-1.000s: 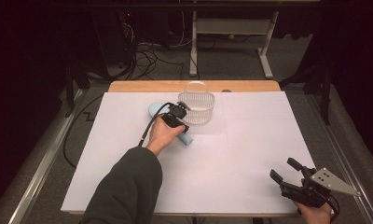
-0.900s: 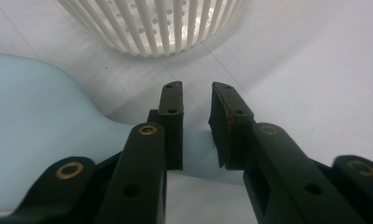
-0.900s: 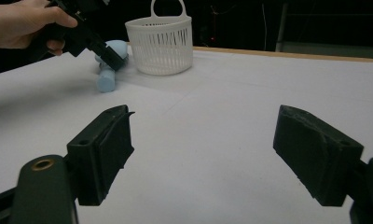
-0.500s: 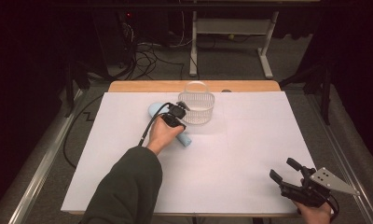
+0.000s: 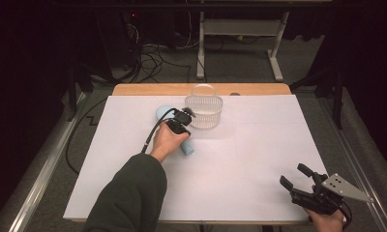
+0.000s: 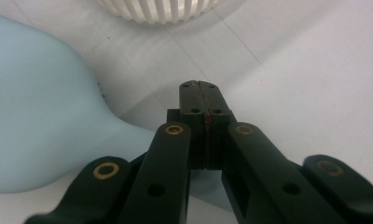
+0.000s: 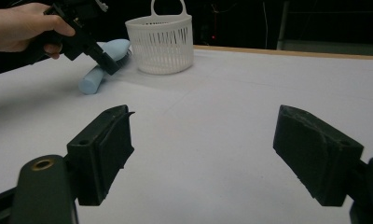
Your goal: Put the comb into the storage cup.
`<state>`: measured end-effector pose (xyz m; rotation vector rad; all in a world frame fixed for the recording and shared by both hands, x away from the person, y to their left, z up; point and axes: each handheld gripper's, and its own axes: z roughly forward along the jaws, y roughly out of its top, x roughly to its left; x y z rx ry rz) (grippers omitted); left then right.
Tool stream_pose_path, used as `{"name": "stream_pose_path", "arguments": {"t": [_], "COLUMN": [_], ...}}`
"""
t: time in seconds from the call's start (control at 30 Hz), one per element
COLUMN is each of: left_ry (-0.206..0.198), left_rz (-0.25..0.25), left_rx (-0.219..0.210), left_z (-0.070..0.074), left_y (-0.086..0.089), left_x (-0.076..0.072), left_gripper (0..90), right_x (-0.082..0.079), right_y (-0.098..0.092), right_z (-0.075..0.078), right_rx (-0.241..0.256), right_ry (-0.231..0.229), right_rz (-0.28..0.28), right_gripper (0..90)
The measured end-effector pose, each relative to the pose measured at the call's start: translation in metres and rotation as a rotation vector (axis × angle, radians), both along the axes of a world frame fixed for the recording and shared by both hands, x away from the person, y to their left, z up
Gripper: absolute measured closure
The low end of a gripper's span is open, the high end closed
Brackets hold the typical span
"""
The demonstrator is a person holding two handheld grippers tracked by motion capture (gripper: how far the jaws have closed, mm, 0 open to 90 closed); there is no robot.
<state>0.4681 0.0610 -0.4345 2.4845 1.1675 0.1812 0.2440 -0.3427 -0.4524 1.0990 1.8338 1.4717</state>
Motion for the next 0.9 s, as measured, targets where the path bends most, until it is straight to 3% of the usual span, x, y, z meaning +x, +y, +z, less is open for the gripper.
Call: {"name": "stream_pose_path", "arguments": {"t": [0.9], "left_ry": [0.005], "left_rz": [0.016], "left_rx": [-0.019], "left_z": [-0.002], "left_y": [0.027], "left_x": [-0.018], "left_gripper": [90.0], "right_x": [0.0], "right_y": [0.0], "right_z": [0.0], "right_rx": [-0.003], "right_ry": [0.0], "right_rz": [-0.004], "right_gripper": [20.2]}}
